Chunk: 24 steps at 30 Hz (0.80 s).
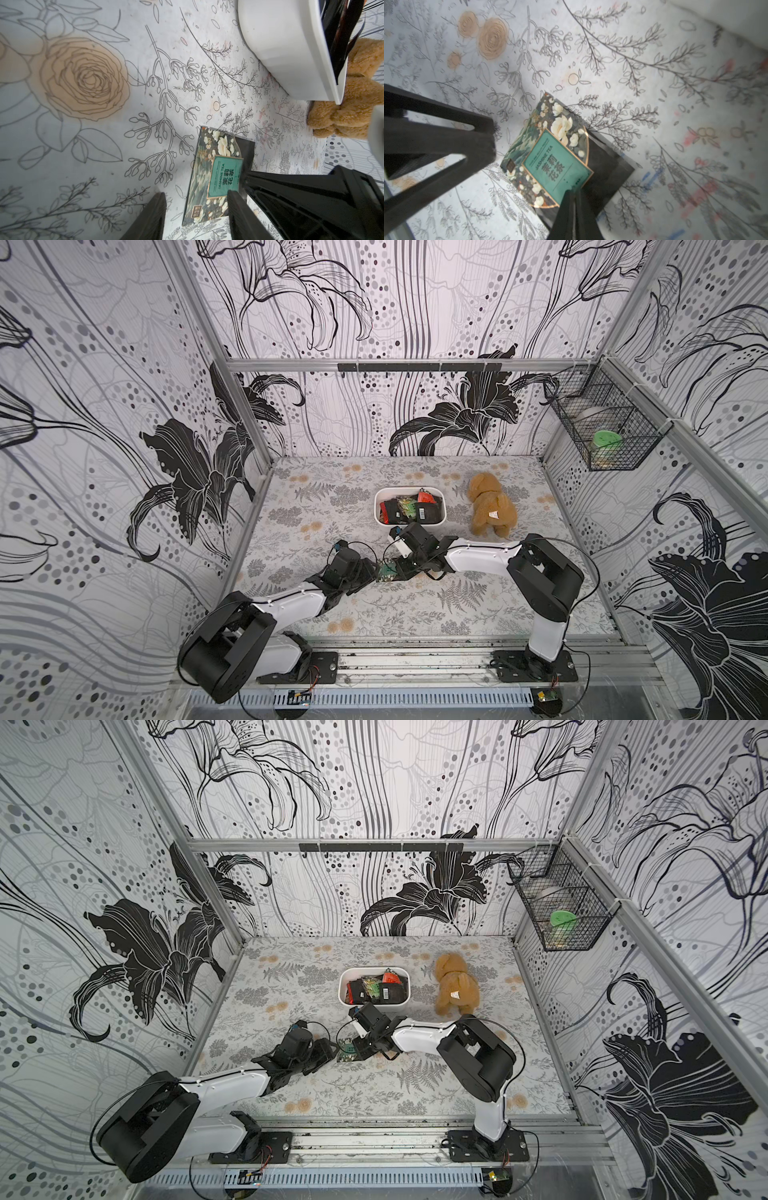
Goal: Put the tea bags into the storage box
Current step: Pick up the tea bag from the center of the board.
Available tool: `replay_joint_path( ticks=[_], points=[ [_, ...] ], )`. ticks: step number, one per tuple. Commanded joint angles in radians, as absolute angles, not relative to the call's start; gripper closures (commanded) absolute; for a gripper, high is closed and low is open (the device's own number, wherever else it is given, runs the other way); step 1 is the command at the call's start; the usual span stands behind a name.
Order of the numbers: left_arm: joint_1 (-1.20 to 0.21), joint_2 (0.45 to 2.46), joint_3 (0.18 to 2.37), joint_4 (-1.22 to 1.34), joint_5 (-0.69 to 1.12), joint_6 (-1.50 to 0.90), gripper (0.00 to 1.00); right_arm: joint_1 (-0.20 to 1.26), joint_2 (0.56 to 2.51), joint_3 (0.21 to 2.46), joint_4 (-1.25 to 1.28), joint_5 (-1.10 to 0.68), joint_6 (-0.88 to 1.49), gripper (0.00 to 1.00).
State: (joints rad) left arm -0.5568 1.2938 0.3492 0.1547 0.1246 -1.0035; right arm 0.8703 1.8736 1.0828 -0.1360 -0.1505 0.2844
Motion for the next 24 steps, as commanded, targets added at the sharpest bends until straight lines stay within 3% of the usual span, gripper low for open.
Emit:
replay_joint_path(
  ticks=[1, 6, 12, 19, 24],
  points=[
    [-0.564, 1.326, 0.362, 0.150, 0.140, -0.971, 0.48, 0.874, 1.903, 1.087, -0.171, -0.126, 0.291, 0.94],
    [-0.580, 1.379, 0.365, 0.183, 0.161, -0.971, 0.48, 0.876, 1.916, 1.058, -0.169, -0.115, 0.299, 1.00],
    [-0.603, 1.441, 0.386, 0.223, 0.166, -0.976, 0.49, 0.876, 1.905, 1.032, -0.152, -0.112, 0.303, 1.00],
    [-0.633, 1.523, 0.408, 0.302, 0.189, -1.006, 0.57, 0.876, 1.918, 1.020, -0.134, -0.107, 0.302, 1.00],
    [-0.644, 1.526, 0.410, 0.329, 0.198, -1.018, 0.69, 0.876, 1.911, 1.006, -0.117, -0.109, 0.305, 1.00]
  ],
)
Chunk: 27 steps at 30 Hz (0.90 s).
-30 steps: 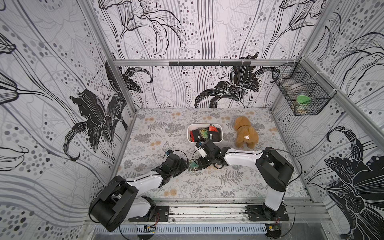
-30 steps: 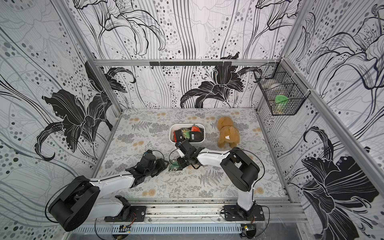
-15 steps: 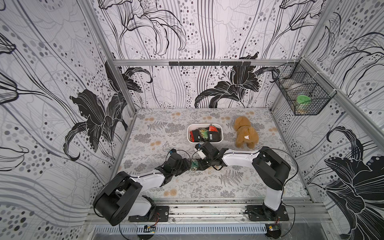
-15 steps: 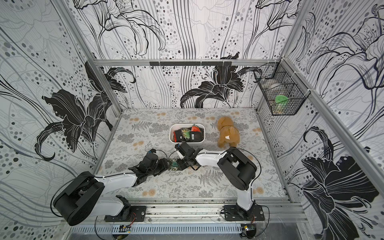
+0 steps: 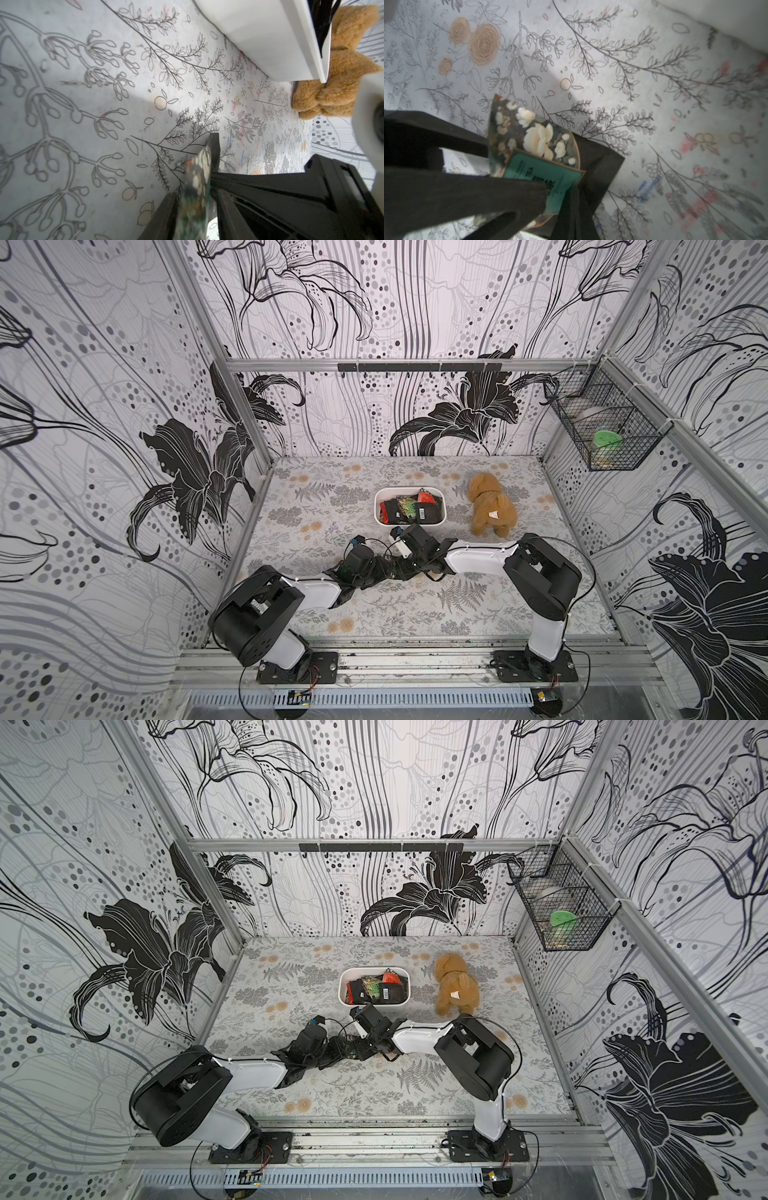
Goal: Put the tea bags into the storage box
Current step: Pick up the tea bag from the center of the board, then place the tea bag in the storage box.
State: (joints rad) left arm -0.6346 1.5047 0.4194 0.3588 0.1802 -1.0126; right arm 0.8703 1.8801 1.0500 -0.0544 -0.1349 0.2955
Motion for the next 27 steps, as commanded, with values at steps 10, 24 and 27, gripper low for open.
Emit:
replay_joint_path(
  ticks=[10, 24, 27],
  points=[
    [-0.643, 1.439, 0.422, 0.302, 0.167, -1.040, 1.00, 0.876, 1.761, 0.982, -0.097, -0.044, 0.246, 1.00],
    [-0.644, 1.243, 0.797, -0.187, -0.112, -0.814, 1.00, 0.631, 1.162, 0.524, 0.140, 0.343, 0.339, 0.63],
    [-0.645, 1.377, 0.972, -0.200, -0.102, -0.770, 1.00, 0.628, 1.103, 0.484, 0.161, 0.362, 0.353, 0.60]
  ],
)
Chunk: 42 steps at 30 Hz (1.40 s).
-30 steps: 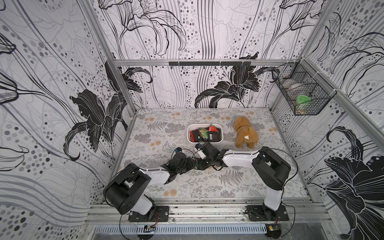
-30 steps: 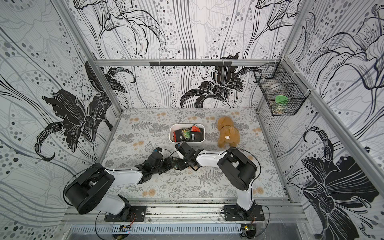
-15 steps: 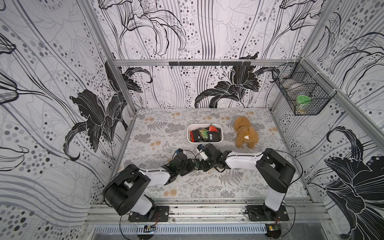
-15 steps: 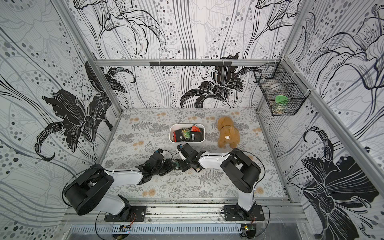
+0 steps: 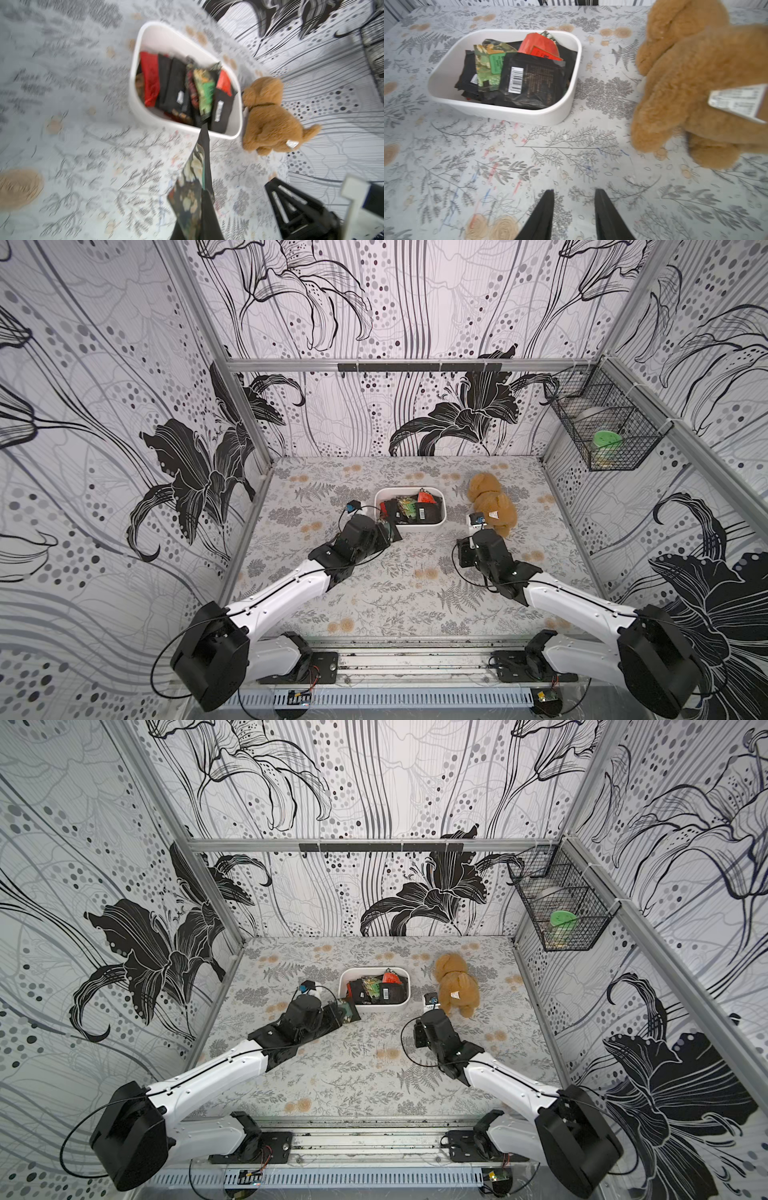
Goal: Put the tea bags into the storage box
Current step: Place the tea bag in the storage box.
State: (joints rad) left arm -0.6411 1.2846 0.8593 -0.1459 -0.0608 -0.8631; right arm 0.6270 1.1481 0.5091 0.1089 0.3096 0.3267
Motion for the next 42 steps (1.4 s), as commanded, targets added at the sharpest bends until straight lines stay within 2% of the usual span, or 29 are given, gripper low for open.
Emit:
replay_joint_path(
  ticks=[1, 8, 13, 34, 38, 39, 42],
  points=[
    [-0.645, 1.428, 1.036, -0.204, -0.094, -0.759, 1.00, 0.628, 1.089, 0.479, 0.163, 0.364, 0.354, 0.58],
    [-0.645, 1.801, 1.423, -0.232, -0.044, -0.704, 1.00, 0.616, 1.041, 0.445, 0.175, 0.374, 0.356, 0.55],
    [-0.634, 1.936, 1.558, -0.227, -0.032, -0.690, 1.00, 0.614, 1.041, 0.442, 0.183, 0.357, 0.355, 0.54],
    [-0.582, 2.097, 1.576, -0.172, 0.009, -0.688, 0.99, 0.612, 1.066, 0.450, 0.195, 0.325, 0.348, 0.54],
    [-0.581, 2.079, 1.568, -0.207, -0.003, -0.674, 0.87, 0.614, 1.066, 0.448, 0.194, 0.324, 0.349, 0.53],
    [-0.581, 2.062, 1.555, -0.206, -0.007, -0.670, 0.81, 0.613, 1.065, 0.448, 0.196, 0.324, 0.348, 0.53],
    [-0.581, 1.991, 1.508, -0.194, -0.022, -0.659, 0.55, 0.613, 1.061, 0.448, 0.198, 0.324, 0.345, 0.52]
  ],
)
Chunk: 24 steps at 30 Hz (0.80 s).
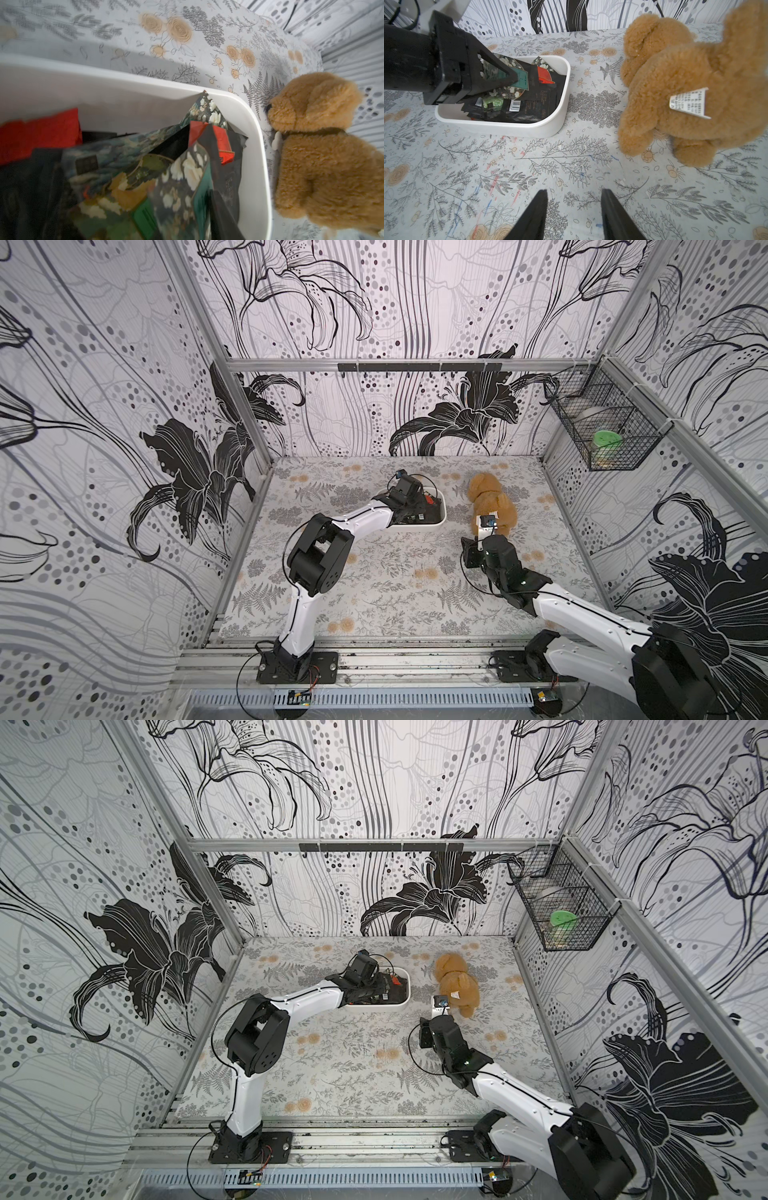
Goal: Put the tea bags into the storage box
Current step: Place the tea bag in the storage box, then reset both arms
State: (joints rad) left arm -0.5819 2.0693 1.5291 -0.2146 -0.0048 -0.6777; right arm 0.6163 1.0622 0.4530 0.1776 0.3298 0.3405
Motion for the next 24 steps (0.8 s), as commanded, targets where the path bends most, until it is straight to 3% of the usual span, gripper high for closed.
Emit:
replay_joint_path(
  ticks=[1, 8, 13, 18, 20, 24],
  points=[
    [-0.579, 1.967, 1.494, -0.198, -0.027, -0.657, 0.51, 0.613, 1.059, 0.448, 0.197, 0.323, 0.345, 0.51],
    [-0.577, 1.762, 1.428, -0.257, -0.122, -0.623, 0.29, 0.614, 1.039, 0.449, 0.175, 0.339, 0.330, 0.43],
    [-0.578, 1.483, 1.207, -0.189, -0.210, -0.579, 0.02, 0.614, 1.015, 0.470, 0.147, 0.338, 0.333, 0.33],
    [-0.580, 1.146, 0.917, -0.102, -0.344, -0.521, 0.03, 0.615, 0.970, 0.526, 0.055, 0.353, 0.327, 0.20],
    [-0.581, 0.995, 0.788, -0.037, -0.407, -0.489, 0.03, 0.615, 0.929, 0.522, 0.047, 0.385, 0.360, 0.02],
    [-0.581, 0.757, 0.571, 0.095, -0.494, -0.435, 0.03, 0.615, 0.848, 0.517, 0.043, 0.530, 0.340, 0.05]
  ],
)
